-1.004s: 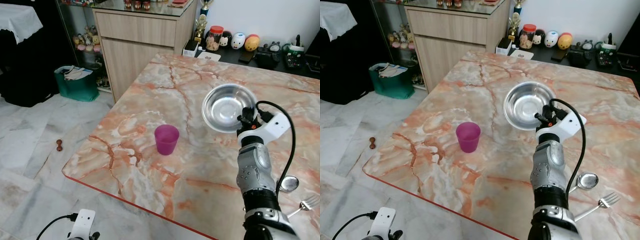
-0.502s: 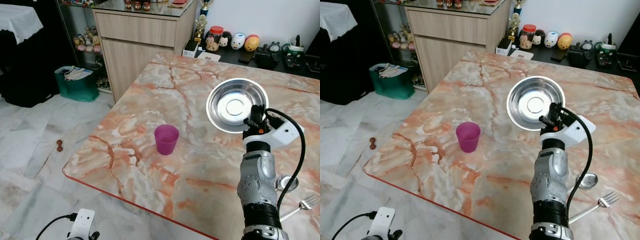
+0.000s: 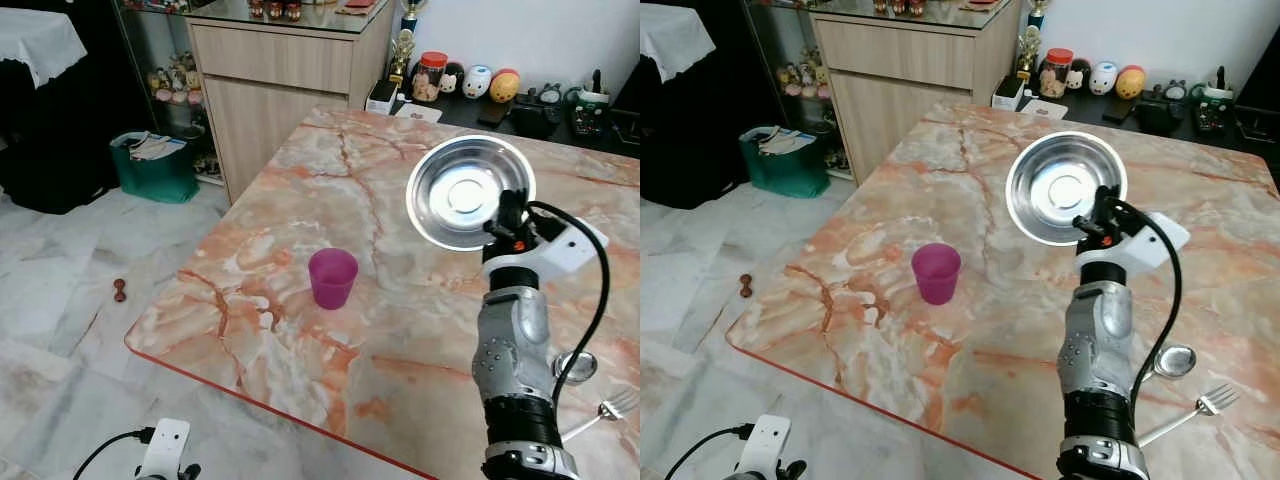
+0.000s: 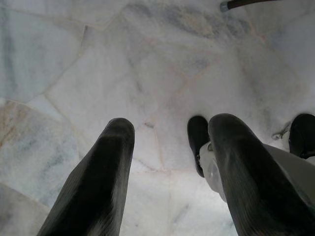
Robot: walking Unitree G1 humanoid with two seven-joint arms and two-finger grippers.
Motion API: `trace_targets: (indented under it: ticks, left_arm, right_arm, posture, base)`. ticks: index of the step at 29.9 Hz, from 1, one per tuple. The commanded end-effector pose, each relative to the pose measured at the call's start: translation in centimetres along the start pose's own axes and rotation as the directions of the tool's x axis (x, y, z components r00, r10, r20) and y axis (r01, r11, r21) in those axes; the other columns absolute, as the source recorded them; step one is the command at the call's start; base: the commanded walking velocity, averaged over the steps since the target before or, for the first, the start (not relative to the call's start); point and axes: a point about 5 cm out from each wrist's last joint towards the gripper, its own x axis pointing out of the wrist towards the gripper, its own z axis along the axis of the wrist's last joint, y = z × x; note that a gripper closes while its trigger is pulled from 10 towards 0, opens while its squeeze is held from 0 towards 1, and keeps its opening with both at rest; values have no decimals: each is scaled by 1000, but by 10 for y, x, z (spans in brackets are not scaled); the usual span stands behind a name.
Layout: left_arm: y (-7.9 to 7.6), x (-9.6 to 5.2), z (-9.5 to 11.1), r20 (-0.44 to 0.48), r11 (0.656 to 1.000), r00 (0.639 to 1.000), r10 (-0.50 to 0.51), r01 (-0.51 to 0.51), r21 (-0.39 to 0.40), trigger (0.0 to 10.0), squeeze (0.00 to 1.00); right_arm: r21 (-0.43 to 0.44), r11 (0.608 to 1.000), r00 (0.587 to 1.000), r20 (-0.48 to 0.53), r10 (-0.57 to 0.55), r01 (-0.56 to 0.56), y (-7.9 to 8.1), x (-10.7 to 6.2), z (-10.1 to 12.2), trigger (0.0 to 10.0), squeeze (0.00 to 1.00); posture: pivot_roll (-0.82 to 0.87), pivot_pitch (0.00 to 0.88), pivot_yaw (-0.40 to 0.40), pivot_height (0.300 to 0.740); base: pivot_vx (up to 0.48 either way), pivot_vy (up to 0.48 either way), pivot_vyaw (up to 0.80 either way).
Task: Setting the table
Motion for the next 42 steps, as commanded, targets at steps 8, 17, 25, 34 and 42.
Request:
trace_targets:
  ticks: [8, 17, 25, 34, 42]
  left_arm:
    - [-1, -2, -9, -17, 1000, 1000, -5, 4, -13, 10000, 0]
    - [-1, -2, -10, -13, 1000, 1000, -5, 4, -8, 10000, 0]
    - [-1, -1, -7, -8, 1000, 1000, -5, 5, -17, 10000, 0]
    - [-1, -1, -6, -4, 1000, 1000, -3, 3, -24, 10000, 0]
    - [-1, -1, -6, -4, 1000, 1000, -3, 3, -24, 10000, 0]
  right_arm:
    - [-13, 997, 997, 16, 71, -71, 23, -4, -3, 10000, 0]
    - [-76, 995, 985, 160, 71, -59, 21, 2, 25, 10000, 0]
    - [-110, 992, 985, 158, 76, -59, 25, 4, 26, 10000, 0]
    - [-109, 992, 985, 155, 79, -63, 27, 3, 24, 10000, 0]
    - [-109, 992, 985, 155, 79, -63, 27, 3, 24, 10000, 0]
  posture:
    - [41, 0, -14, 740]
    - [41, 0, -6, 740]
    - [46, 0, -11, 740]
    - [47, 0, -13, 740]
    - [47, 0, -13, 740]
  base:
    - [-311, 0, 0]
    - [-334, 0, 0]
    - [-335, 0, 0]
    - [-335, 0, 0]
    - [-334, 0, 0]
